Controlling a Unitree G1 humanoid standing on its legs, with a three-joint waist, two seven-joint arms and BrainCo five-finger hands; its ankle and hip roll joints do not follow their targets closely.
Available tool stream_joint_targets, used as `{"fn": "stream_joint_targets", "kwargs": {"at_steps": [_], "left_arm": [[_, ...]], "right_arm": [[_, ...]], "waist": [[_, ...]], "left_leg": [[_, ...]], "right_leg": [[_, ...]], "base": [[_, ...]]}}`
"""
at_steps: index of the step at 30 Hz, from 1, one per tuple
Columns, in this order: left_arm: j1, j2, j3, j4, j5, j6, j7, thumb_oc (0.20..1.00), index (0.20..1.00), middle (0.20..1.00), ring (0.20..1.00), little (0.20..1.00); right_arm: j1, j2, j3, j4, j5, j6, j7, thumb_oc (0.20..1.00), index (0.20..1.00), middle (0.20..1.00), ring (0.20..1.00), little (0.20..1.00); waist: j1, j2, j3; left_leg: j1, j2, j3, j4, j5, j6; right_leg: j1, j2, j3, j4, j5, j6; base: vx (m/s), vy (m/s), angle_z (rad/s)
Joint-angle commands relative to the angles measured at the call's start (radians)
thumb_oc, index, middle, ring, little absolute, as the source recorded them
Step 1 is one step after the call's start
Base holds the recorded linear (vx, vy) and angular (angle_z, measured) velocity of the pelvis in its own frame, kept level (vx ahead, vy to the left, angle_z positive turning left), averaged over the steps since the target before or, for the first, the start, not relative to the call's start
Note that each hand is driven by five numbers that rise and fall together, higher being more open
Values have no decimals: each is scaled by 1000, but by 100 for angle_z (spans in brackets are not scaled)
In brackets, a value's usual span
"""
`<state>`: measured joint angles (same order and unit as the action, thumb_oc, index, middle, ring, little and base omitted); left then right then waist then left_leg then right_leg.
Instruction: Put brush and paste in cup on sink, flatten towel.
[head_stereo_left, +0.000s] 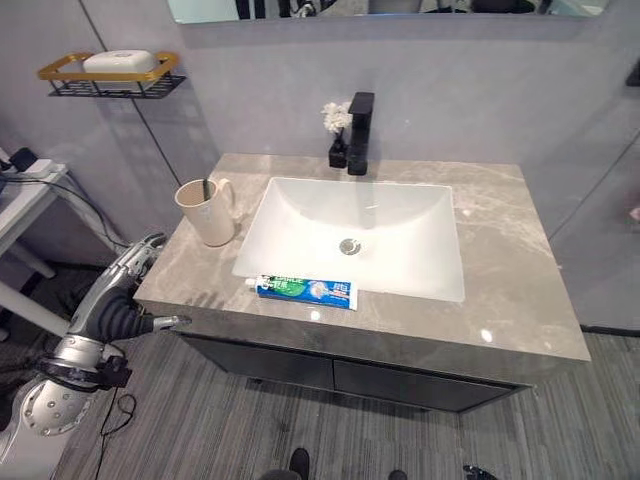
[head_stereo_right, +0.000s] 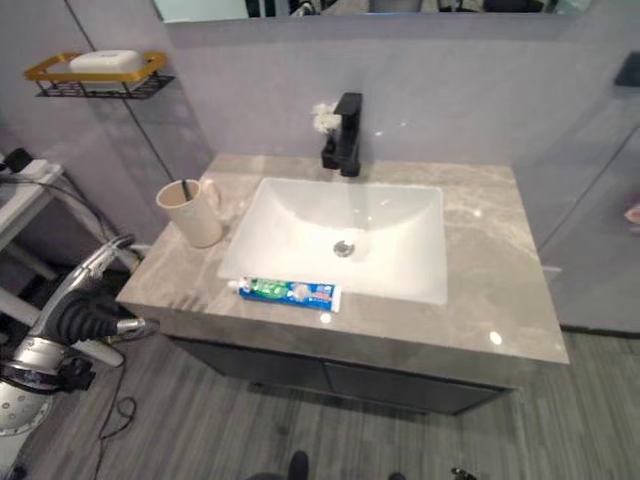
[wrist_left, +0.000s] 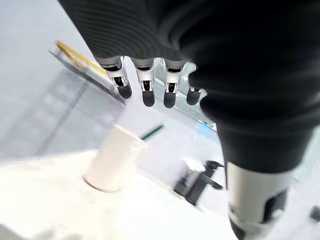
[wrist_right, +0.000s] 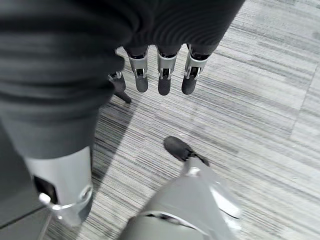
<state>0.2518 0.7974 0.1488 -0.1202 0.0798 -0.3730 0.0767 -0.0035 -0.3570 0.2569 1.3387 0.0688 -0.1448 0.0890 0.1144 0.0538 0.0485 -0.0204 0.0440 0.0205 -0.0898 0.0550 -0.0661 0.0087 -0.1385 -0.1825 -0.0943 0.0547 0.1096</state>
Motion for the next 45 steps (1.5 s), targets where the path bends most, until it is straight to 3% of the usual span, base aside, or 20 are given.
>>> {"fn": "stream_joint_targets", "kwargs": {"at_steps": [1, 9, 14, 29, 40, 45], "left_arm": [[-91, 11, -35, 4, -41, -46, 23, 1000, 1000, 1000, 1000, 1000], [-136, 37, -151, 63, 11, -36, -16, 1000, 1000, 1000, 1000, 1000], [-113, 45, -153, 85, 16, -23, -36, 1000, 1000, 1000, 1000, 1000], [-84, 57, -162, 182, 64, 12, -57, 1000, 1000, 1000, 1000, 1000], [-97, -32, -172, 216, -14, 34, -50, 1000, 1000, 1000, 1000, 1000], [-98, -21, -179, 208, 9, 40, -57, 1000, 1000, 1000, 1000, 1000]], "right_arm": [[-67, 3, 39, 4, 41, -1, -2, 1000, 1000, 1000, 1000, 1000], [-58, -5, 14, 18, 57, 1, 3, 1000, 1000, 1000, 1000, 1000], [-42, -5, -3, 24, 57, -1, -5, 1000, 1000, 1000, 1000, 1000], [-38, 3, 1, 1, 66, -7, -7, 1000, 1000, 1000, 1000, 1000], [-25, 4, -19, 20, 76, -4, -9, 1000, 1000, 1000, 1000, 1000], [-21, 4, -23, 16, 79, -5, -9, 1000, 1000, 1000, 1000, 1000]], "waist": [[-41, -28, 24], [-82, -17, 25], [-101, -24, 24], [-93, -50, 18], [-99, -53, 17], [-103, -55, 15]], "left_leg": [[1, -12, 18, 3, -37, 3], [-2, -4, 92, 3, -48, 8], [14, 0, 114, 3, -58, 11], [16, 6, 105, 3, -60, 9], [3, 12, 104, 3, -53, 5], [-1, 15, 106, 3, -52, 3]], "right_leg": [[-34, -32, 63, 7, 66, 24], [-93, -25, 144, 7, 89, 36], [-95, -21, 169, 7, 90, 40], [-88, -18, 157, 7, 86, 40], [-97, -16, 147, 7, 88, 38], [-100, -14, 146, 7, 88, 38]], "base": [[-19, 35, -27], [-13, 32, -41], [8, 17, -22], [4, 0, -1], [1, -2, 1], [0, 0, 0]]}}
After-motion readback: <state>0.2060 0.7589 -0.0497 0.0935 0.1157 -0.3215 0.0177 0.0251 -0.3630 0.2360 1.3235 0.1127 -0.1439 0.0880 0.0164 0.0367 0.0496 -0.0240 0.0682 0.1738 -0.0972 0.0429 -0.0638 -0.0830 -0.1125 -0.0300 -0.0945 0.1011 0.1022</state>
